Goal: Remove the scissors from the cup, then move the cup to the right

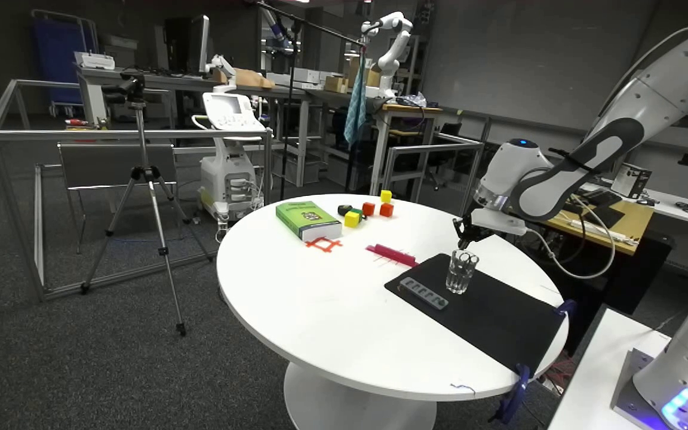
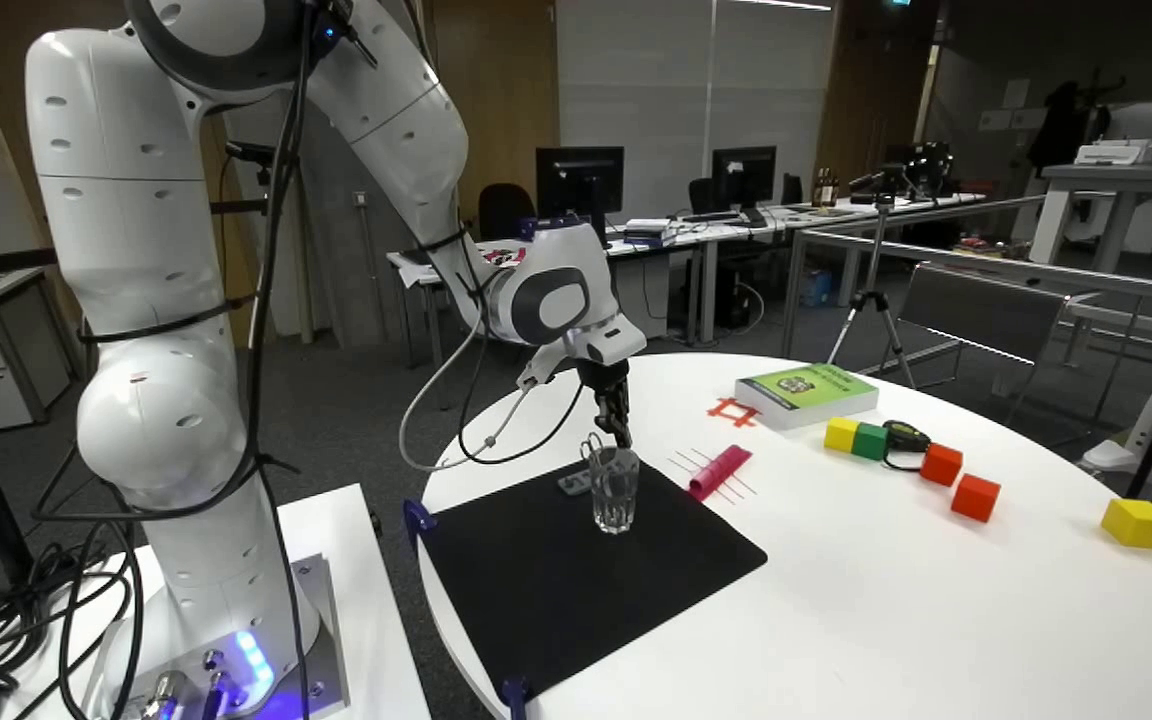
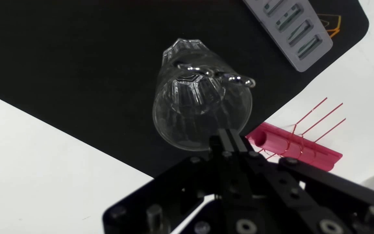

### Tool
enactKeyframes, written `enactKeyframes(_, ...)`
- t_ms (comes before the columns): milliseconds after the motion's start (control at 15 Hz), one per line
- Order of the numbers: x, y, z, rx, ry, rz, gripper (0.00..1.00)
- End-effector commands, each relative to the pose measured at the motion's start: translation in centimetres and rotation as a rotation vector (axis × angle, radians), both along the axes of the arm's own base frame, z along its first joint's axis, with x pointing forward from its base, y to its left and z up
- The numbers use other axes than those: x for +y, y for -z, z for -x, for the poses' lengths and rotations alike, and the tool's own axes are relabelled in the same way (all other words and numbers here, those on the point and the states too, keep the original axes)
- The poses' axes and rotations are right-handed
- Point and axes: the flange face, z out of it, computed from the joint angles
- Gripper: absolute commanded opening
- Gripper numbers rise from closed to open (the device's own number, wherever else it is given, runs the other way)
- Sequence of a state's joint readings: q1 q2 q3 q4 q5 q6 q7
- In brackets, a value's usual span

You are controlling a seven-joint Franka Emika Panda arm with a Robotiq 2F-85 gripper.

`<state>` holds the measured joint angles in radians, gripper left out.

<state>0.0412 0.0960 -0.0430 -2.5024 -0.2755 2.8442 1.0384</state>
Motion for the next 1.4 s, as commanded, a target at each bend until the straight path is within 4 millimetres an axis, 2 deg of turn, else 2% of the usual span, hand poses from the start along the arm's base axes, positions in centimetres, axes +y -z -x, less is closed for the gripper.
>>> enactKeyframes(0,0.2,-0.2,-0.2,-0.021,0.005,0.004,0.00)
enactKeyframes(333,0.5,-1.2,0.8,-0.013,-0.029,0.006,0.00)
enactKeyframes(400,0.8,-1.8,1.3,-0.017,-0.048,0.008,0.26)
enactKeyframes(533,1.3,-2.6,2.1,-0.020,-0.079,0.004,0.32)
enactKeyframes(800,2.1,-4.3,4.7,-0.011,-0.192,0.030,0.63)
enactKeyframes(1067,2.3,-5.6,7.4,0.038,-0.399,0.108,0.94)
enactKeyframes(1133,2.2,-5.7,8.0,0.066,-0.447,0.129,0.99)
enactKeyframes(1333,1.6,-6.1,9.5,0.143,-0.605,0.178,1.00)
